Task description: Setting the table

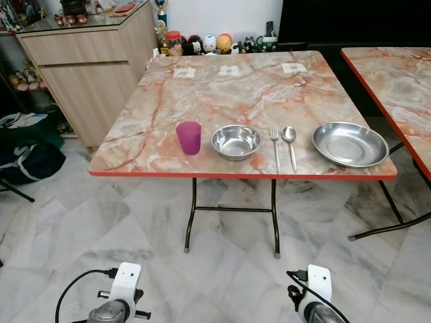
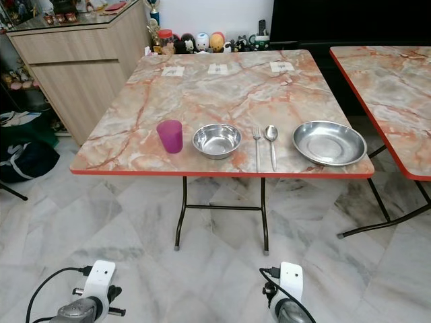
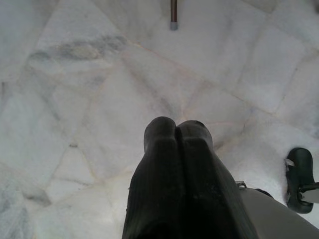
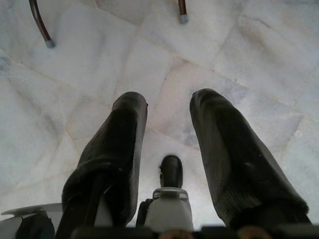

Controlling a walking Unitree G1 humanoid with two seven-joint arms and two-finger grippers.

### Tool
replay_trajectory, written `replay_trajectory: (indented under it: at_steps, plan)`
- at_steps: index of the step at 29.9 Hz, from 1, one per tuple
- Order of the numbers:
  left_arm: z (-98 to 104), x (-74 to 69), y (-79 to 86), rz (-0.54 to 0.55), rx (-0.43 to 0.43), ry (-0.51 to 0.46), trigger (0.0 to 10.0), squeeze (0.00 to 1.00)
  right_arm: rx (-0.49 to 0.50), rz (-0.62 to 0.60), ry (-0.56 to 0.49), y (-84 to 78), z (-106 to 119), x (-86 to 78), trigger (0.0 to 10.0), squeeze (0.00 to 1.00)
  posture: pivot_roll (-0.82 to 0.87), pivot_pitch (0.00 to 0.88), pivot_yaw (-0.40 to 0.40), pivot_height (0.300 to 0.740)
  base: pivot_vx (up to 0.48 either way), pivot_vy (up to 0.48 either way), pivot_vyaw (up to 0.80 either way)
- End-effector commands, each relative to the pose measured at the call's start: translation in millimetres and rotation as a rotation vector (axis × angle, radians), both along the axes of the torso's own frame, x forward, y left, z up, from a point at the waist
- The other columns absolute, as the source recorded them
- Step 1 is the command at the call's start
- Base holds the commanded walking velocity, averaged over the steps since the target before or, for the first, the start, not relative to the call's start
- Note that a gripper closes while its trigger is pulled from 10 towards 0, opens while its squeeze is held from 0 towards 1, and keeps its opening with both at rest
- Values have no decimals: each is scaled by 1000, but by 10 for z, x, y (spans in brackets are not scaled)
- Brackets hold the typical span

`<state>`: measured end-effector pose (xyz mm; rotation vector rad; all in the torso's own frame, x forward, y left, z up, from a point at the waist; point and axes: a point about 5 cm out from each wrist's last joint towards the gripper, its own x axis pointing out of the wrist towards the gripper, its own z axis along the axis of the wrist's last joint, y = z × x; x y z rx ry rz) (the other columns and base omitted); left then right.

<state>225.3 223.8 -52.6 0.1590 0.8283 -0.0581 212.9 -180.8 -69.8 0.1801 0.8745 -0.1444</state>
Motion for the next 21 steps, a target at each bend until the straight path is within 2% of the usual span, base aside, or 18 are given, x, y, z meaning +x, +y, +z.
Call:
replay_trajectory:
  at_steps: [1,7,15,21]
  plan:
    - [-15,-31,18,-12,7,14,10000,0,5,-11,2,6,-6,-9,10000,0,82,0,43,740,0,0,0]
    - [-8,-32,20,-37,6,1,10000,0,23,-74,-48,-13,13,3,10000,0,75,0,43,740,0,0,0]
    - [6,-23,57,-43,15,3,10000,0,32,-80,-29,41,5,8,10000,0,87,0,74,740,0,0,0]
    - [85,75,95,-44,36,-44,10000,0,53,-89,-45,119,9,22,10000,0,78,0,93,740,0,0,0]
